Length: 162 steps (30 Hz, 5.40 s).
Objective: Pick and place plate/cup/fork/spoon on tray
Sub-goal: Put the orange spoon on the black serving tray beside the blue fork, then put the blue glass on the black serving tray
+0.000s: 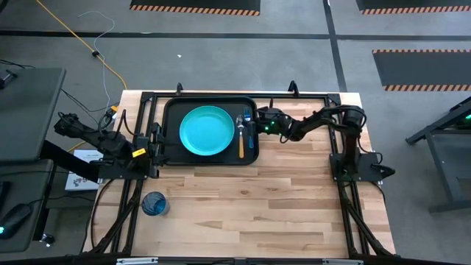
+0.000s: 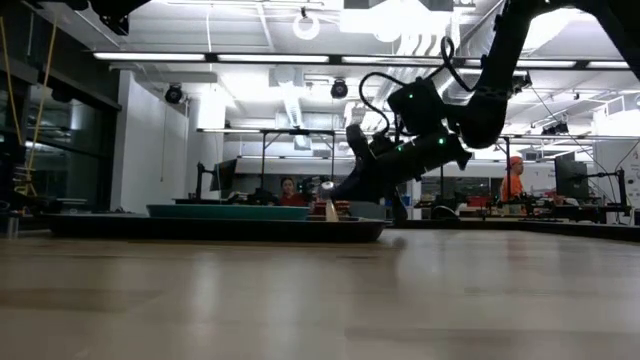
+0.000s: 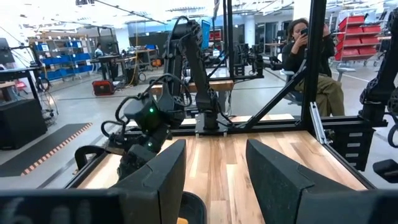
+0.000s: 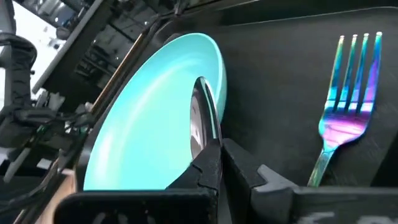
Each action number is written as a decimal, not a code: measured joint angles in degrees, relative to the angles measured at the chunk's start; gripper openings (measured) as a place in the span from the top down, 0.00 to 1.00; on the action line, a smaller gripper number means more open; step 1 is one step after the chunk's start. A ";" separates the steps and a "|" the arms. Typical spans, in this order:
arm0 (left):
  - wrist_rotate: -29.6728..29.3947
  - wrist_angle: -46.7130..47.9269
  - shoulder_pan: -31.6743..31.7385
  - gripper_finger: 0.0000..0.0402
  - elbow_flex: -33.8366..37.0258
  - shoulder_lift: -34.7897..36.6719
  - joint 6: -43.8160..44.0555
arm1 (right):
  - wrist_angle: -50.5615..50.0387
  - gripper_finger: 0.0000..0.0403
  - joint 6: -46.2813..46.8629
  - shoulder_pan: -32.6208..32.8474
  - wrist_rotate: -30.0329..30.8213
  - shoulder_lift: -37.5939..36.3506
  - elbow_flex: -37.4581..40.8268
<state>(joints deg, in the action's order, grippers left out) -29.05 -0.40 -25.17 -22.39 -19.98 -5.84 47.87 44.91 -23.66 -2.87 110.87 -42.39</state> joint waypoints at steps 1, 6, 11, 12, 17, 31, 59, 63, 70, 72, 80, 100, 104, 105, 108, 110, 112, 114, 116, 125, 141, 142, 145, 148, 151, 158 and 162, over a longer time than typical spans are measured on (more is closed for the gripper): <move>-0.01 -0.01 0.00 0.61 0.00 -0.01 -0.17 | 0.17 1.00 0.11 -0.03 0.24 0.34 0.00; -0.03 -0.02 0.02 0.61 0.00 0.00 -0.42 | 0.26 1.00 -0.12 -0.11 1.09 1.71 0.00; -0.05 -0.27 0.02 0.61 0.00 -0.01 -0.87 | 0.64 1.00 0.02 -0.09 2.57 3.39 -0.07; -0.05 -0.48 0.00 0.61 0.00 -0.01 -1.42 | 0.88 1.00 -0.16 -0.08 3.04 3.66 -0.11; -0.05 -0.86 0.00 0.61 -0.02 -0.01 -1.91 | 1.11 1.00 -0.68 -0.06 4.36 4.32 -0.20; -0.06 -0.78 0.01 0.61 -0.02 -0.01 -1.91 | 2.62 1.00 -1.38 -0.09 4.09 4.52 -0.07; -0.07 -0.75 0.00 0.61 -0.02 0.00 -1.86 | 2.56 0.80 -2.59 0.09 4.39 4.58 0.02; -0.07 -0.74 0.00 0.61 -0.02 -0.01 -1.85 | 2.51 0.75 -3.69 0.09 4.35 4.61 0.04; -0.07 -0.72 0.01 0.61 -0.02 0.00 -1.86 | 3.63 0.73 -7.69 -0.04 4.34 4.41 0.17; -0.07 -0.70 0.00 0.61 -0.02 -0.01 -1.86 | 3.34 0.73 -9.09 -0.35 4.51 3.50 0.20; -0.07 1.23 0.00 0.61 -0.02 -0.01 -1.75 | -2.71 0.73 -18.39 -0.90 4.22 -6.15 0.28; -5.14 3.63 0.00 0.61 -0.02 0.11 -2.98 | -18.03 0.77 -39.04 27.00 15.76 -25.72 0.15; -5.14 4.35 0.00 0.61 -0.02 0.10 -3.02 | -18.14 0.77 -41.42 30.01 20.36 -25.83 0.15; -5.14 4.76 0.01 0.61 -0.02 0.10 -3.26 | -17.95 0.77 -41.90 30.38 21.50 -25.86 0.15; -5.14 5.09 0.02 0.61 -0.02 0.10 -3.41 | -17.64 0.77 -41.67 30.47 24.93 -25.88 0.15; -4.71 5.09 0.02 0.61 -0.02 0.10 -3.84 | -17.45 0.77 -40.13 30.40 28.02 -26.08 0.15; -5.10 6.02 0.00 0.61 -0.02 0.16 -6.78 | -17.91 0.77 -41.53 30.38 30.25 -26.98 0.14; -7.45 8.06 0.00 0.61 -0.04 0.14 -5.79 | -19.51 0.77 -40.62 30.40 33.22 -27.55 0.13; -7.43 8.75 0.02 0.61 -0.03 0.13 -4.52 | -21.03 0.77 -39.50 30.40 33.84 -28.02 0.13; -7.10 9.40 0.02 0.61 -0.02 0.29 -3.32 | -25.35 0.77 -39.37 30.84 34.46 -28.94 0.13; -6.39 9.85 0.02 0.61 -0.04 0.27 -0.34 | -26.73 0.77 -37.86 30.84 37.17 -28.92 0.13; -4.97 9.80 0.02 0.61 -0.03 0.27 0.01 | -26.73 0.77 -37.80 30.84 37.17 -28.92 0.13; 2.14 6.90 0.02 0.61 -0.04 -0.27 2.37 | -26.73 0.77 -37.38 30.84 37.13 -28.92 0.13; 11.04 0.88 -0.02 0.61 -0.30 -2.99 -0.24 | -26.75 0.77 -37.38 30.84 36.72 -28.92 0.13; 12.74 6.91 -0.57 0.61 -3.77 -8.20 -2.70 | -26.87 0.77 -37.39 30.84 36.68 -28.92 0.13; 12.37 40.37 -5.39 0.59 -23.31 -23.68 9.41 | -27.36 0.77 -37.38 30.84 36.58 -28.92 0.13; 14.50 52.27 -10.78 0.53 -33.28 -33.01 17.15 | -27.67 0.77 -36.82 30.84 36.43 -28.92 0.13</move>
<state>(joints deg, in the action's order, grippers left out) -14.56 51.87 -35.95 -55.68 -52.98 11.31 20.20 8.09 7.18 33.56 81.95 -42.26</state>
